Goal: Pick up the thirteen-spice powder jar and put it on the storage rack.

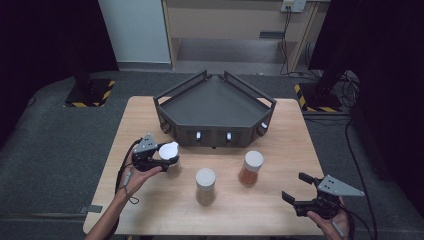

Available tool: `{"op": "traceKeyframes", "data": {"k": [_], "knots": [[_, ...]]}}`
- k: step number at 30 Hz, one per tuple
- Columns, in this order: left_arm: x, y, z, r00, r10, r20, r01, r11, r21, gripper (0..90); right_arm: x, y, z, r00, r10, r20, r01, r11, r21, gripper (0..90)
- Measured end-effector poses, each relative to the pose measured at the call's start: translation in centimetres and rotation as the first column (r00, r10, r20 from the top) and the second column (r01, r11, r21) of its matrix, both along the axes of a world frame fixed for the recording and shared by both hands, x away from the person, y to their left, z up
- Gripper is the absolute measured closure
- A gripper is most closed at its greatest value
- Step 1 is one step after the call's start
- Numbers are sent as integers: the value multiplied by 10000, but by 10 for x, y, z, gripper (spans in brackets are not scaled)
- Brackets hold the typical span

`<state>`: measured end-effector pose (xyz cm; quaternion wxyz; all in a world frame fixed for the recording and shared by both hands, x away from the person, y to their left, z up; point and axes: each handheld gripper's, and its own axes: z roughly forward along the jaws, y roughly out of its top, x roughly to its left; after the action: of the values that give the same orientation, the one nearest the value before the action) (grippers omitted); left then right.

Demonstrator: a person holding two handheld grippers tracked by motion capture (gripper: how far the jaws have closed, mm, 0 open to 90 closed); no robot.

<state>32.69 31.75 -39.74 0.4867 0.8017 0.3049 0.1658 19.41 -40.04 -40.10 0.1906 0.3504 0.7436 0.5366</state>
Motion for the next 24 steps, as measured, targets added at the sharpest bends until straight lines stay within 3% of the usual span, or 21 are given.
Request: {"op": "traceKeyframes", "data": {"k": [14,24], "knots": [[4,2,3,9996,-280,-11,280,9996,43,299,0,0,0,10000,-3,6,3,10000,1,62],[8,7,18,9964,-844,113,843,9964,36,299,1,0,0,10000,14,-34,-14,10000,-7,62]]}}
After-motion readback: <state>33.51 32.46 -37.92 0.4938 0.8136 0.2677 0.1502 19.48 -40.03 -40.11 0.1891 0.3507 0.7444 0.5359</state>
